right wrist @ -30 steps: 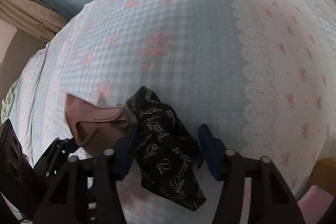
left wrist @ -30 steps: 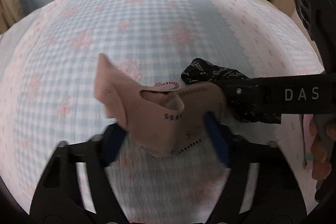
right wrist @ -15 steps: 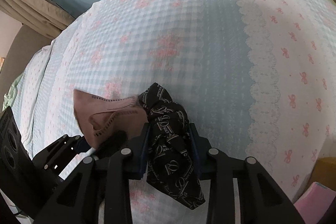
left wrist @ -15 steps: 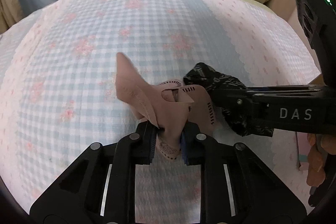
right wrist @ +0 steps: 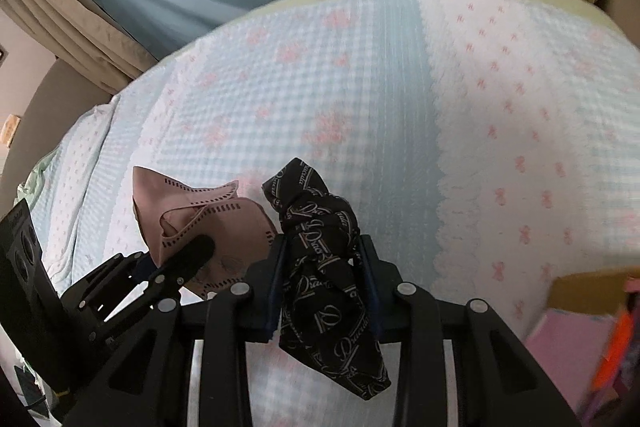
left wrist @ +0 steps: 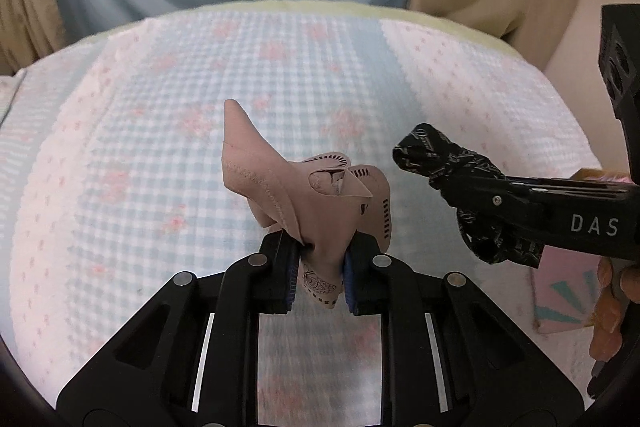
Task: Organize soft objects
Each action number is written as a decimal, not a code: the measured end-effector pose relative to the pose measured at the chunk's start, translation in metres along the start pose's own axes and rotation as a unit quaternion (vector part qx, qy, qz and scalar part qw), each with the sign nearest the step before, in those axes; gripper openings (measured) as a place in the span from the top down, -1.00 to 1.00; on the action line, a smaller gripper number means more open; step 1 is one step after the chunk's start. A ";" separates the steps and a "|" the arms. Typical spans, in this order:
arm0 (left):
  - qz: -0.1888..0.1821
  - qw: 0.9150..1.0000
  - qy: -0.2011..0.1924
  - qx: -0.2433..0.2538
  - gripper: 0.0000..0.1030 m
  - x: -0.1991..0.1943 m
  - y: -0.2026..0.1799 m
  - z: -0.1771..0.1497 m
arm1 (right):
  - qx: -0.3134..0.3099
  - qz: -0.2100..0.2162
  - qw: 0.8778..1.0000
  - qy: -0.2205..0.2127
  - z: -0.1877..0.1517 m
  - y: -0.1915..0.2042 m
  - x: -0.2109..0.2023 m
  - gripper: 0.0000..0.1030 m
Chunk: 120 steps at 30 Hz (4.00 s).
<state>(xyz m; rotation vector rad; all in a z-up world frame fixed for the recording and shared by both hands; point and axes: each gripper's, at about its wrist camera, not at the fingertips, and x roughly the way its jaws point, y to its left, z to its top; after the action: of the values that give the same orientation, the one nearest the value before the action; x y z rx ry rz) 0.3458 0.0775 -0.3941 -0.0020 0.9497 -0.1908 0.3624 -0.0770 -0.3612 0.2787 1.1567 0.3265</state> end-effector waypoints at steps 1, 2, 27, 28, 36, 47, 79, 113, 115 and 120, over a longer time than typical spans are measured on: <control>0.001 1.000 -0.001 -0.001 0.70 -0.010 -0.002 0.001 | -0.002 -0.001 1.000 -0.005 -0.001 0.003 -0.010 0.40; 0.003 1.000 -0.002 -0.003 0.70 -0.019 -0.003 0.004 | -0.002 -0.002 1.000 -0.011 -0.001 0.006 -0.020 0.40; 0.004 0.998 -0.061 0.008 0.70 -0.283 -0.157 0.047 | 0.028 -0.066 0.988 -0.137 -0.065 -0.007 -0.354 0.40; -0.002 0.998 -0.061 0.009 0.70 -0.285 -0.166 0.045 | 0.032 -0.074 0.987 -0.138 -0.069 -0.019 -0.363 0.40; -0.053 0.997 -0.032 0.047 0.70 -0.254 -0.252 0.044 | 0.080 -0.118 0.980 -0.139 -0.089 -0.104 -0.399 0.40; -0.054 0.993 0.057 0.087 0.70 -0.157 -0.325 0.032 | 0.159 -0.161 0.971 -0.079 -0.097 -0.219 -0.360 0.40; -0.019 0.979 0.183 0.093 -0.99 -0.019 -0.316 -0.033 | 0.205 -0.089 0.974 0.037 -0.096 -0.265 -0.201 -0.98; -0.005 0.997 -0.071 0.037 -0.99 -0.348 -0.240 0.019 | 0.014 -0.151 0.978 -0.140 -0.115 -0.063 -0.443 -0.98; 0.005 0.995 -0.089 0.034 -0.99 -0.370 -0.231 0.017 | 0.006 -0.153 0.976 -0.157 -0.119 -0.047 -0.456 -0.98; 0.014 0.992 -0.120 0.019 -0.99 -0.411 -0.213 0.009 | -0.007 -0.162 0.970 -0.181 -0.128 -0.019 -0.474 -0.98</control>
<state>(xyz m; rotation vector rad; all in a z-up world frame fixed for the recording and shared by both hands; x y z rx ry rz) 0.0854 -0.0659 -0.0388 0.0229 0.7057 -0.1783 0.0730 -0.2736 -0.0164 0.1249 0.8204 -0.0079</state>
